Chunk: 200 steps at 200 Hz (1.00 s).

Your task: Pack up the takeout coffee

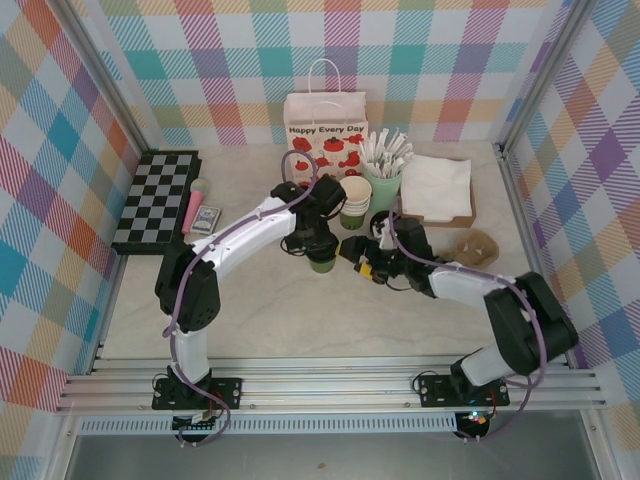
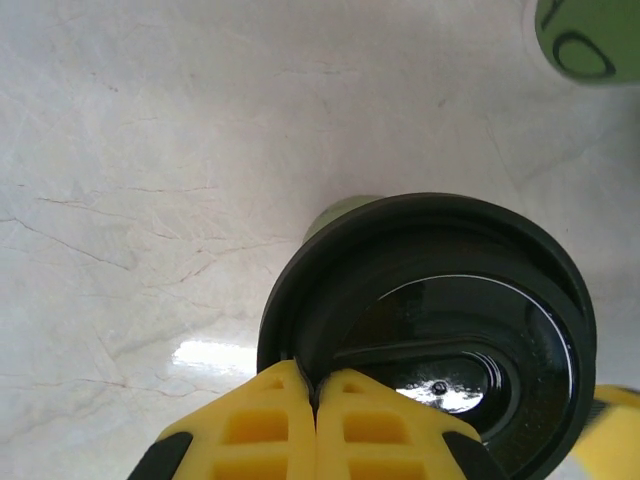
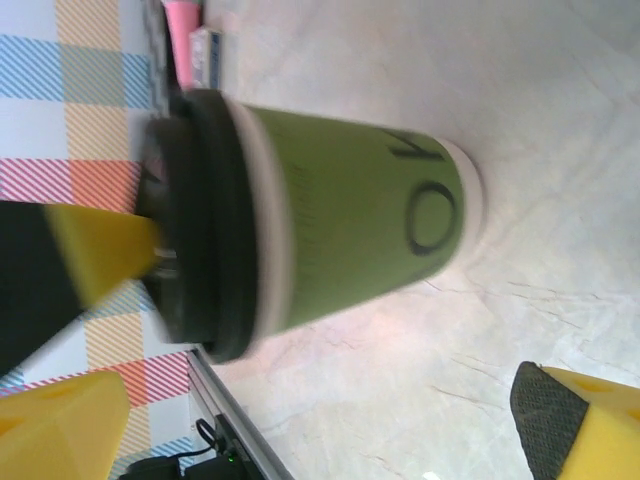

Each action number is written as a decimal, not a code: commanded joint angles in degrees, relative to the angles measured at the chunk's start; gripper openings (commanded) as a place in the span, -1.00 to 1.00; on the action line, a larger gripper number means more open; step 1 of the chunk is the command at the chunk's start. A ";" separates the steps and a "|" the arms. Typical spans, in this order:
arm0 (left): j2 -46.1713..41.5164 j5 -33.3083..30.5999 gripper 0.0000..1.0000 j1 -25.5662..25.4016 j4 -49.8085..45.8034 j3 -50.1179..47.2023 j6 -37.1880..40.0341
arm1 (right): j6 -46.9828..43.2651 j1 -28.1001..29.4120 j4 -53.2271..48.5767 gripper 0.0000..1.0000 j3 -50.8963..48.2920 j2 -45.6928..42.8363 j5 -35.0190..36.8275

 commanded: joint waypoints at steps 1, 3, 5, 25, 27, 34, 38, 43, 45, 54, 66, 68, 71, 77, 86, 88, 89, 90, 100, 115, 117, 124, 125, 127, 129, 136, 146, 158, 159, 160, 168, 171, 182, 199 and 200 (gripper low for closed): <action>2.38 5.78 -1.00 -0.20 -4.81 0.97 9.93 | -5.85 -2.22 -13.76 1.00 4.20 -4.54 1.23; 2.47 6.19 -1.00 -0.16 -4.87 1.16 10.64 | -5.75 -2.61 -14.30 1.00 4.21 -4.61 0.91; 2.58 6.54 -1.00 -0.24 -4.81 1.29 11.26 | -5.59 -2.98 -14.62 1.00 4.30 -4.66 0.66; 3.09 7.04 -1.00 -0.56 -5.55 3.18 17.75 | -5.13 -6.58 -17.48 1.00 5.26 -4.42 -2.68; 3.18 7.03 -1.00 -0.59 -5.84 3.42 18.33 | -5.26 -6.85 -17.94 1.00 5.44 -4.31 -2.94; 3.52 6.75 -1.00 -0.64 -6.71 4.48 20.24 | -5.94 -7.86 -19.65 1.00 6.50 -3.86 -3.94; 3.75 6.82 -1.00 -0.72 -7.18 5.10 21.58 | -6.59 -8.32 -20.76 1.00 7.26 -3.51 -4.57; 4.01 7.20 -1.00 -0.73 -7.73 5.80 23.24 | -7.45 -8.71 -22.12 1.00 8.20 -3.04 -5.43; 4.11 7.34 -1.00 -0.74 -7.90 5.99 23.79 | -7.86 -8.83 -22.72 1.00 8.66 -2.87 -5.74; 4.51 7.83 -1.00 -0.69 -8.77 6.86 26.16 | -9.68 -9.09 -25.57 1.00 10.82 -1.64 -7.27; 4.70 8.50 -1.00 -0.80 -9.05 7.33 28.62 | -11.51 -9.10 -27.97 0.99 13.16 -0.04 -9.70; 4.70 8.54 -1.00 -0.76 -8.98 7.30 28.87 | -11.71 -9.10 -28.21 0.99 13.41 0.19 -9.99; 4.66 8.51 -1.00 -0.79 -8.94 7.26 29.22 | -11.99 -9.08 -28.61 0.98 13.86 0.61 -10.52; 4.61 8.55 -1.00 -0.75 -8.67 7.06 29.76 | -12.53 -9.13 -29.38 0.96 14.57 1.34 -11.32; 4.45 9.02 -1.00 -0.76 -8.08 6.91 30.59 | -13.34 -9.08 -30.33 0.93 15.58 2.71 -12.89; 4.44 9.11 -1.00 -0.79 -7.88 6.91 30.72 | -13.49 -9.08 -30.51 0.92 15.80 3.01 -13.16; 4.39 9.18 -1.00 -0.81 -7.74 6.86 30.78 | -13.54 -9.07 -30.64 0.92 15.89 3.10 -13.22; 4.37 9.22 -1.00 -0.82 -7.63 6.80 30.80 | -13.61 -9.07 -30.75 0.91 15.98 3.24 -13.43; 4.32 10.01 -0.94 -0.75 -6.76 6.58 30.98 | -14.03 -9.01 -31.45 0.88 16.74 4.81 -14.83; 4.27 11.88 -0.86 -0.74 -5.45 5.97 30.92 | -13.79 -8.66 -31.41 0.83 17.21 6.72 -16.58; 4.26 12.02 -0.84 -0.78 -5.29 5.90 30.92 | -13.84 -8.58 -31.46 0.83 17.28 6.96 -16.79; 4.18 12.40 -0.79 -0.76 -4.91 5.85 30.79 | -13.94 -8.32 -31.42 0.82 17.52 7.68 -17.37; 4.18 12.41 -0.78 -0.75 -4.90 5.85 30.77 | -13.94 -8.30 -31.45 0.82 17.54 7.77 -17.43; 4.11 12.42 -0.77 -0.76 -4.84 5.85 30.70 | -14.01 -8.22 -31.49 0.81 17.63 7.94 -17.53; 4.09 12.38 -0.76 -0.75 -4.79 5.87 30.62 | -14.03 -8.16 -31.51 0.81 17.65 8.07 -17.57; 3.82 12.16 -0.67 -0.77 -4.62 5.85 30.41 | -14.05 -7.89 -31.61 0.81 17.83 8.36 -17.36; 3.27 11.69 -0.59 -0.77 -4.62 5.94 30.26 | -13.90 -7.76 -31.40 0.81 17.61 8.47 -16.69; 2.52 11.52 -0.51 -0.74 -4.34 6.02 30.13 | -13.93 -7.76 -31.21 0.83 17.48 8.38 -16.11; 2.47 11.49 -0.51 -0.74 -4.30 6.02 30.13 | -13.94 -7.76 -31.17 0.83 17.48 8.38 -16.06; 2.40 11.52 -0.50 -0.70 -4.29 6.02 30.13 | -13.99 -7.76 -31.15 0.83 17.48 8.38 -15.99; 2.01 11.54 -0.49 -0.66 -4.27 6.22 30.05 | -14.10 -7.77 -31.16 0.83 17.57 8.38 -16.01; 1.91 11.52 -0.49 -0.73 -4.28 6.32 29.96 | -14.05 -7.77 -31.18 0.84 17.57 8.38 -16.01; 1.70 11.69 -0.48 -0.68 -4.46 6.68 29.80 | -14.10 -7.79 -31.11 0.84 17.49 8.31 -16.07; 1.45 12.56 -0.48 -0.71 -4.43 6.72 29.55 | -14.55 -7.72 -31.43 0.84 17.31 8.00 -15.84; 1.45 12.53 -0.48 -0.73 -4.44 6.68 29.53 | -14.60 -7.74 -31.41 0.84 17.31 8.01 -15.83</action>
